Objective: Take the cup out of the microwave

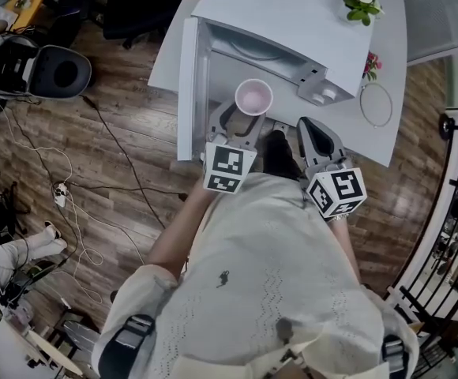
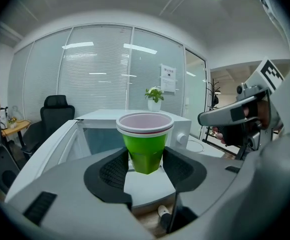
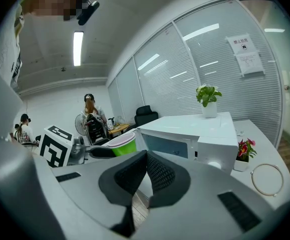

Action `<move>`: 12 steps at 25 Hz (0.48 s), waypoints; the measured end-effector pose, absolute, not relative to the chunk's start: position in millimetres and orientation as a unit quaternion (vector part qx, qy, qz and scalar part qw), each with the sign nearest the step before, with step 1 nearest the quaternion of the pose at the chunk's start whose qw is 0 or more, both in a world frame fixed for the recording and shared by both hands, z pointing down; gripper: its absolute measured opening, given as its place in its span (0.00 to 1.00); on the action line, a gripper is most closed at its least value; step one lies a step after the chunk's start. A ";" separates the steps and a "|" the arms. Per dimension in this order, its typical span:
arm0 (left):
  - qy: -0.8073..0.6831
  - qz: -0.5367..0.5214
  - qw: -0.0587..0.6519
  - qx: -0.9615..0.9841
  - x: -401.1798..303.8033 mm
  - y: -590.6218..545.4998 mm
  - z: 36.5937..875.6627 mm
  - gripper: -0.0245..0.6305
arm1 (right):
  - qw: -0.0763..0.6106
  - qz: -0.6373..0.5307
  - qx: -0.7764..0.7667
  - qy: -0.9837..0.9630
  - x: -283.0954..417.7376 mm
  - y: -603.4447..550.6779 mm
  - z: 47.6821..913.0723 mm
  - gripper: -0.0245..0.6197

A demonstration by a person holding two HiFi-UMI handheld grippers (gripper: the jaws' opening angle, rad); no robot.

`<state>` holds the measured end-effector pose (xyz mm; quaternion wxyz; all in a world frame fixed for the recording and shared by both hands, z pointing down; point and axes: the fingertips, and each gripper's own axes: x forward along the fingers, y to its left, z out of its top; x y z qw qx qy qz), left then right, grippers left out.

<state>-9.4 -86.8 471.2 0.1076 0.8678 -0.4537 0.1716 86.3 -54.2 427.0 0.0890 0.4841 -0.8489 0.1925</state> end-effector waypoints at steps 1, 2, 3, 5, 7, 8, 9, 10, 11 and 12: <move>-0.456 0.171 0.109 0.867 -11.2 -83.2 470.1 0.40 | 0.089 0.192 0.484 -0.849 87.2 -52.8 426.5 0.05; -0.458 0.171 0.110 0.865 -13.1 -79.6 469.1 0.40 | 0.088 0.192 0.485 -0.849 87.9 -51.3 426.0 0.05; -0.460 0.170 0.111 0.864 -14.9 -76.2 468.0 0.40 | 0.087 0.191 0.485 -0.849 88.5 -49.6 425.5 0.05; -0.464 0.168 0.111 0.862 -18.2 -70.3 465.4 0.40 | 0.086 0.190 0.486 -0.849 88.9 -46.1 424.2 0.05; -0.468 0.166 0.111 0.861 -20.8 -65.1 462.9 0.40 | 0.085 0.189 0.485 -0.850 89.1 -42.9 422.7 0.05; -0.468 0.167 0.111 0.861 -21.7 -62.5 462.1 0.40 | 0.085 0.189 0.484 -0.850 89.3 -41.3 422.2 0.05; -0.468 0.168 0.111 0.860 -22.1 -59.9 461.8 0.40 | 0.084 0.190 0.484 -0.850 89.6 -39.8 422.0 0.05; -0.467 0.170 0.111 0.861 -22.3 -57.3 461.9 0.40 | 0.083 0.190 0.484 -0.850 90.1 -38.5 421.9 0.05; -0.466 0.172 0.111 0.861 -22.3 -55.0 462.2 0.40 | 0.082 0.191 0.483 -0.850 90.6 -37.5 422.0 0.05; -0.465 0.174 0.112 0.861 -22.5 -52.8 462.7 0.40 | 0.082 0.191 0.483 -0.850 91.0 -36.7 422.1 0.05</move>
